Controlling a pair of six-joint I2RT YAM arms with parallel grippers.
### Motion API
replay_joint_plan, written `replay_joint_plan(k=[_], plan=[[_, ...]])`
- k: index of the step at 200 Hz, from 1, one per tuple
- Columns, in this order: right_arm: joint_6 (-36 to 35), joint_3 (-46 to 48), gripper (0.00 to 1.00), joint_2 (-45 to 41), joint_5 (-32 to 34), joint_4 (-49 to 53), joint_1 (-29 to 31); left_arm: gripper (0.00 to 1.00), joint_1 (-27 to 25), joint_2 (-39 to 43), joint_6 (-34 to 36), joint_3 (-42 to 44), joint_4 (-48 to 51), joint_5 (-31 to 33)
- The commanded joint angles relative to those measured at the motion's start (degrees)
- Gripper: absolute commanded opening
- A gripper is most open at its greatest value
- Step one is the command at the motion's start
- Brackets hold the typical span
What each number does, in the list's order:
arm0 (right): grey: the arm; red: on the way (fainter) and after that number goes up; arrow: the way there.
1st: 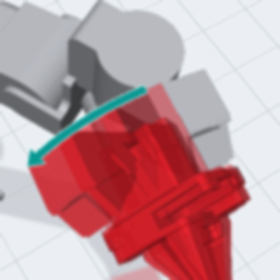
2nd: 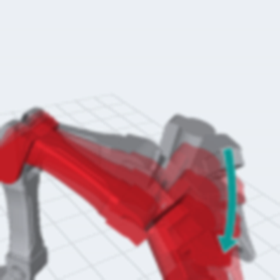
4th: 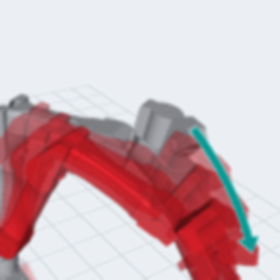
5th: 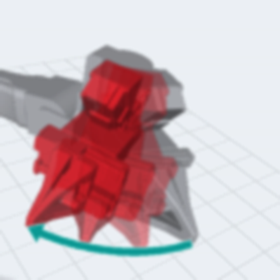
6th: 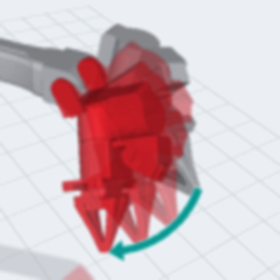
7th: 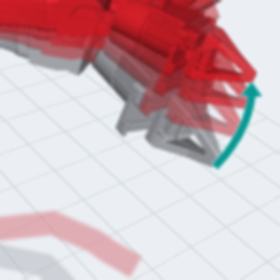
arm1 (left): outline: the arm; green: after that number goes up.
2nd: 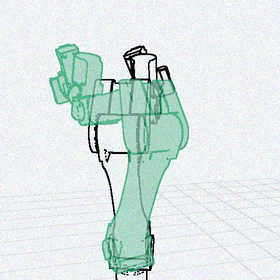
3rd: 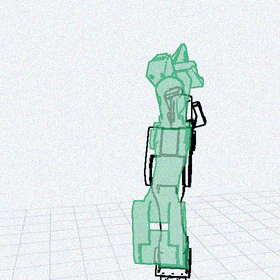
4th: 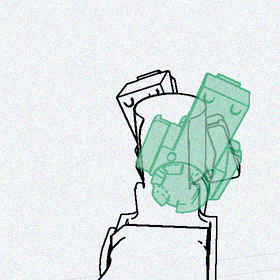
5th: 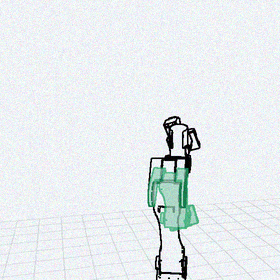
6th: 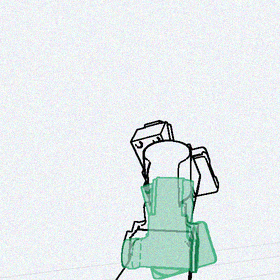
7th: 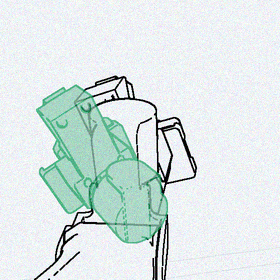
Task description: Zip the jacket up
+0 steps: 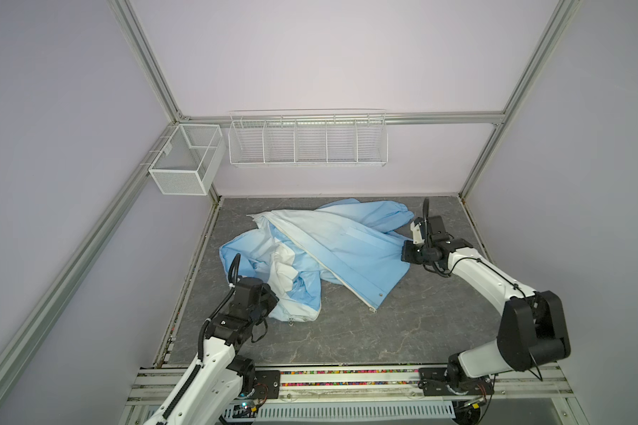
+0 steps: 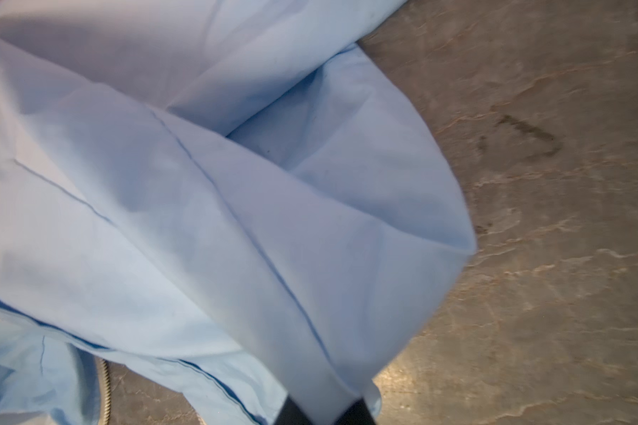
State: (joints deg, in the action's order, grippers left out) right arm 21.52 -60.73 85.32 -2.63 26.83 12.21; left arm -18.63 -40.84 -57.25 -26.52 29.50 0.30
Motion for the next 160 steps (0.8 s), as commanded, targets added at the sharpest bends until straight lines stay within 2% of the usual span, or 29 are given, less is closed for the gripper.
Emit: replay_joint_plan(k=[1,46,51,95,103,119,160], plan=[[-2.07,-3.52,0.07,0.89,1.05,3.11,-3.74,0.00,0.61,-1.92,6.08,-7.05,4.25,2.98],[-3.49,-9.99,0.09,7.44,1.74,5.04,-6.05,0.00,0.79,-6.20,10.57,-17.55,7.68,4.60],[-3.53,-10.55,0.12,8.01,1.59,5.31,-6.12,0.00,0.79,-6.51,11.06,-18.91,8.20,4.82],[-3.19,-11.34,0.59,5.60,0.00,4.21,-5.44,0.00,1.90,-13.16,16.82,-31.03,12.06,7.13],[-3.58,-11.19,0.66,4.07,0.87,4.28,-4.29,0.00,2.26,-14.97,17.53,-32.45,11.94,6.89],[-4.62,-10.70,0.73,1.35,2.54,4.63,-1.08,0.00,2.92,-18.36,18.49,-34.83,11.17,6.26],[-7.65,-5.90,0.81,-3.93,3.28,1.92,13.94,0.00,4.72,-25.61,19.15,-41.64,8.70,3.47]])
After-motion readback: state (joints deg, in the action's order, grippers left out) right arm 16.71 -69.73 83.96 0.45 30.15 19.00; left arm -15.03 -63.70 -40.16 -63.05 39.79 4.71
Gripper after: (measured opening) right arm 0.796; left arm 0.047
